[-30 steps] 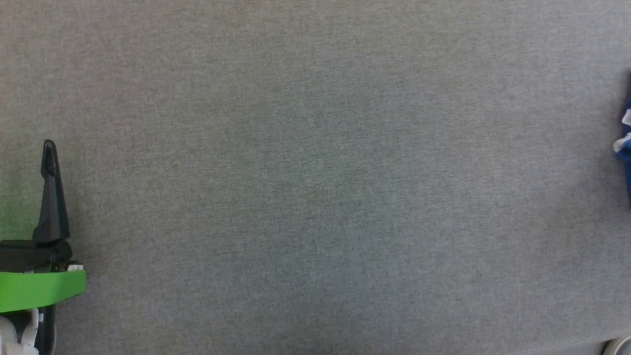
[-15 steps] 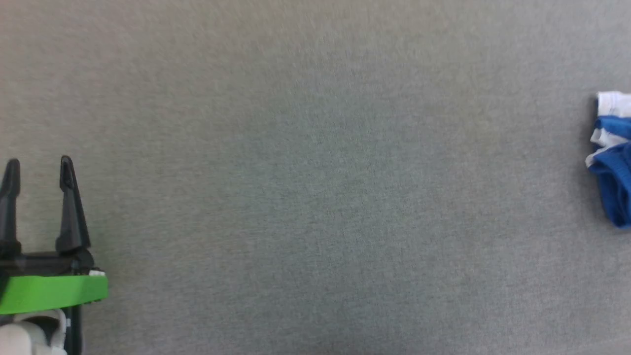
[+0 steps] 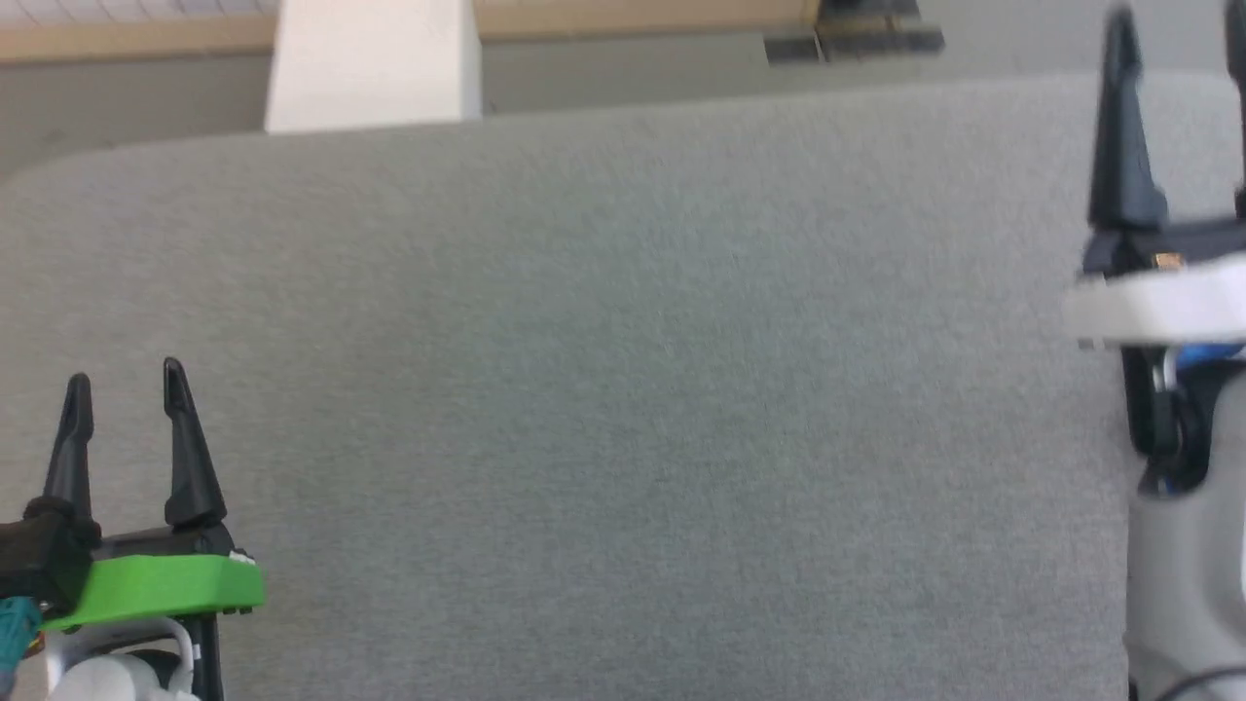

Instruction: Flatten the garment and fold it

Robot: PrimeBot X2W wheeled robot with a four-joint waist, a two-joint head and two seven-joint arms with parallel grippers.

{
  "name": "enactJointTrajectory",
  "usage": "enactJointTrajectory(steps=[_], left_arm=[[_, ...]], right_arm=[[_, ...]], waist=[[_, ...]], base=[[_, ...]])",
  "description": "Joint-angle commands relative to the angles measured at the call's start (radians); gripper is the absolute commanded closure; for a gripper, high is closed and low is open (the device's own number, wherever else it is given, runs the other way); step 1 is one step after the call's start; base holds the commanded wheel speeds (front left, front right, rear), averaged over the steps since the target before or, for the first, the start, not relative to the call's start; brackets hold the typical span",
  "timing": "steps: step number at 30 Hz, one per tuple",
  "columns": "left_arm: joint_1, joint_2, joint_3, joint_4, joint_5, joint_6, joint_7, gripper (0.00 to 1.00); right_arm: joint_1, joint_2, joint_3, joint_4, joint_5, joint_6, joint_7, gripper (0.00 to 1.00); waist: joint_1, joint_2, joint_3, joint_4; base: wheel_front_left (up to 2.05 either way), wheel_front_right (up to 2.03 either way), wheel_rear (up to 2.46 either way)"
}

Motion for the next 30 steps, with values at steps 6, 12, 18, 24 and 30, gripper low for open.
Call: enactJointTrajectory(steps=[6,12,18,24,30], left_arm=[[-0.002,-0.036,-0.02,0.051,0.017,0.015,-0.005,0.0],[0.006,-0.056,-0.066,0.111,0.016,0.017,-0.005,0.0],[0.011,-0.065,-0.123,0.181,0.014,0.01,-0.005,0.0],[0.009,-0.069,-0.203,0.267,0.032,-0.001,-0.005,0.0],[0.008,-0.07,-0.239,0.279,0.045,-0.006,-0.005,0.0]], right_arm=[[0.195,0.0,0.003,0.05,0.119,-0.002,-0.121,0.0],[0.321,0.0,0.044,0.139,0.157,-0.002,-0.164,0.0],[0.388,0.0,0.06,0.17,0.142,-0.002,-0.169,0.0],[0.461,0.0,0.058,0.192,0.13,-0.002,-0.169,0.0],[0.502,0.0,0.068,0.197,0.128,-0.002,-0.169,0.0]], waist=[[0.0001,0.0,-0.147,0.103],[0.0001,0.0,-0.178,0.118],[0.0001,0.0,-0.19,0.12],[0.0001,0.0,-0.196,0.115],[0.0001,0.0,-0.202,0.106]], base=[[0.0,0.0,0.0],[0.0,0.0,0.0],[0.0,0.0,0.0],[0.0,0.0,0.0],[0.0,0.0,0.0]])
